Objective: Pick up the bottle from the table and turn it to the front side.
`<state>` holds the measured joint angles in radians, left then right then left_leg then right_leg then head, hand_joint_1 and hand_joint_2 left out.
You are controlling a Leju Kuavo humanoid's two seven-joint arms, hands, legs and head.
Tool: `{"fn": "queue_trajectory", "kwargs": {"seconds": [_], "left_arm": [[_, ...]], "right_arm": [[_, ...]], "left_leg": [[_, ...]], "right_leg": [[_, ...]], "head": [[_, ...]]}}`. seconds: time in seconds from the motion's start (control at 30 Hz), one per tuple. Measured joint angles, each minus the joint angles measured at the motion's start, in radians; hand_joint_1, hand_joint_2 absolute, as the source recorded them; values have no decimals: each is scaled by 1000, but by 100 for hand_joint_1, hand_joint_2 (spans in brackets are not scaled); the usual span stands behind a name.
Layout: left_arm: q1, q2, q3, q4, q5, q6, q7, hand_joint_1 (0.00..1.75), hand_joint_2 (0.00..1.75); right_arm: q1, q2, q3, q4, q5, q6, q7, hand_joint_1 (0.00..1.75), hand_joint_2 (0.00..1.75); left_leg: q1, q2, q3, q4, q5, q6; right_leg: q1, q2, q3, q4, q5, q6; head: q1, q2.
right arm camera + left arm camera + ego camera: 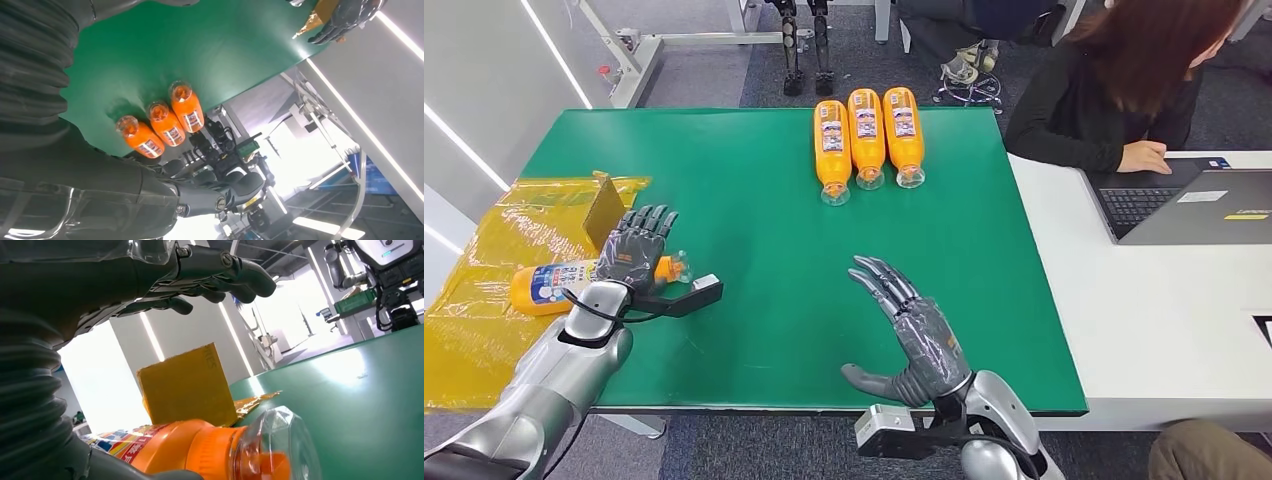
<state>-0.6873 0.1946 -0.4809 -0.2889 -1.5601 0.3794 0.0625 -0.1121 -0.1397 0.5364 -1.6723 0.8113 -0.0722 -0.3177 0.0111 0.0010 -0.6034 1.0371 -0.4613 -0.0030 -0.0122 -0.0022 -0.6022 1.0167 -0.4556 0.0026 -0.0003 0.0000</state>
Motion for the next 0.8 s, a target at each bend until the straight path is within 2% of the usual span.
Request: {"fn": "queue_trajectory", "kwargs": {"seconds": [0.13,0.2,0.33,0.43,0.57,0.6,0.7,0.73,0.8], "left_arm": [[0,-1,5,0,26,66,-16,0,175],[0,-5,18,0,63,122,-55,0,175],[8,-39,87,-12,216,231,-229,0,175],[24,-70,146,-44,341,252,-374,0,175],[31,-78,161,-56,370,251,-405,0,175],[47,-87,176,-84,410,236,-439,0,175],[211,-121,226,-380,734,59,-593,0,175],[263,-124,228,-479,832,-5,-620,0,175],[303,-124,227,-562,919,-64,-640,0,175]], "right_arm": [[4,-22,0,2,-21,-28,-6,0,175],[11,-32,0,1,-23,-48,0,0,175],[38,-51,-6,-7,-30,-93,14,0,175],[57,-66,-16,-17,-47,-117,13,0,175],[63,-71,-19,-19,-52,-124,11,0,175],[70,-76,-25,-23,-60,-130,4,0,175],[120,-116,-80,-55,-121,-172,-38,0,175],[132,-128,-98,-64,-141,-182,-50,0,175],[139,-135,-116,-71,-162,-188,-60,0,175]], "left_leg": [[0,0,0,0,0,0],[0,0,0,0,0,0],[0,0,0,0,0,0],[-1,-1,0,0,0,0],[-1,-1,0,0,0,0],[-1,0,0,0,0,0],[-1,1,0,0,-1,1],[-1,1,0,0,-1,0],[-1,1,0,0,-1,0]], "right_leg": [[0,0,0,0,0,0],[0,0,0,0,0,0],[0,-1,0,0,0,0],[0,-1,0,-1,0,0],[-1,-1,0,-1,0,0],[-1,0,0,-1,0,0],[-1,1,0,-1,0,0],[-1,1,0,-1,0,0],[-1,1,0,-1,0,0]], "head": [[0,0],[0,0],[0,0],[0,0],[0,0],[0,0],[0,0],[0,0],[0,0]]}}
